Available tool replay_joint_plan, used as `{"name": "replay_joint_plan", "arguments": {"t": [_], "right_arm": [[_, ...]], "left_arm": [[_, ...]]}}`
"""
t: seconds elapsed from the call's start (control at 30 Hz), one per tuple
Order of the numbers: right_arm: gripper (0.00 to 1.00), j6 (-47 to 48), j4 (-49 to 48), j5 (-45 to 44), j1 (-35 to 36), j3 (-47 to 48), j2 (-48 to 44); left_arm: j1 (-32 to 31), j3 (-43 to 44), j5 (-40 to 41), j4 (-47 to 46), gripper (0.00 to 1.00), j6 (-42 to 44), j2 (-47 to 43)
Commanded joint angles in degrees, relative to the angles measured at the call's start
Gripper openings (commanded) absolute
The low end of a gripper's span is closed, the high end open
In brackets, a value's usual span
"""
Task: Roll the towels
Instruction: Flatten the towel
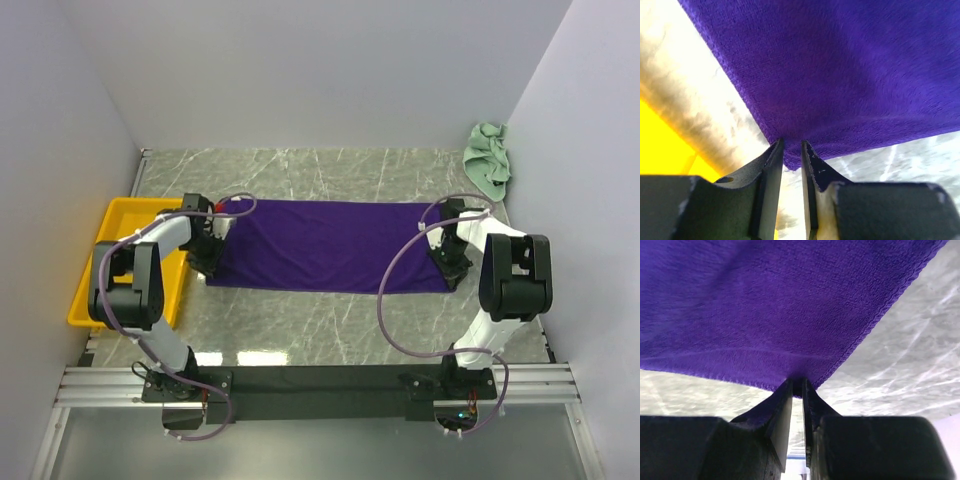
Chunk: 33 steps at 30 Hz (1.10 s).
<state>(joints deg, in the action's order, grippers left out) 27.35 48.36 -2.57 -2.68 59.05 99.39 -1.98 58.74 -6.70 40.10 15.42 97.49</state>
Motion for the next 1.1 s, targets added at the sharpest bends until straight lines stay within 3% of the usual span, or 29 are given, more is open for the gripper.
{"name": "replay_joint_plan", "arguments": {"t": [0.0, 0.17, 0.6, 0.63, 0.77, 0.87, 0.97, 1.07], "right_arm": [[0.21, 1.5, -2.1, -5.8, -0.2, -1.4, 0.0], [0.2, 1.9, -2.5, -8.7, -0.3, -2.7, 0.1], [0.2, 5.0, -0.7, -9.6, -2.2, -5.3, -3.9], [0.21, 4.8, 0.1, -8.3, -2.2, -4.7, -4.2], [0.42, 3.9, 5.0, -0.7, -2.2, 4.1, -6.4], [0.55, 3.7, 8.8, 5.0, -2.4, 13.1, -7.0], [0.62, 3.7, 9.4, 7.7, -3.0, 21.7, -6.0], [0.62, 2.6, 7.8, 7.9, -3.7, 29.3, -2.1]], "left_arm": [[0.3, -3.9, 6.5, -0.4, 0.28, 2.6, -2.3], [0.5, -6.3, 9.9, 0.2, 0.28, 3.9, -4.5], [-2.2, -1.4, 4.7, 3.1, 0.3, 2.2, -1.4], [-2.2, -1.0, 4.3, 3.5, 0.32, 2.0, -1.4], [-2.0, 4.8, -0.6, 7.4, 0.41, 2.0, -2.2], [-1.5, 14.6, -3.6, 10.6, 0.5, 2.3, -1.1], [-0.6, 26.0, -5.5, 13.3, 0.54, 2.9, 1.7], [0.9, 35.0, -6.4, 11.5, 0.54, 1.9, 6.0]]}}
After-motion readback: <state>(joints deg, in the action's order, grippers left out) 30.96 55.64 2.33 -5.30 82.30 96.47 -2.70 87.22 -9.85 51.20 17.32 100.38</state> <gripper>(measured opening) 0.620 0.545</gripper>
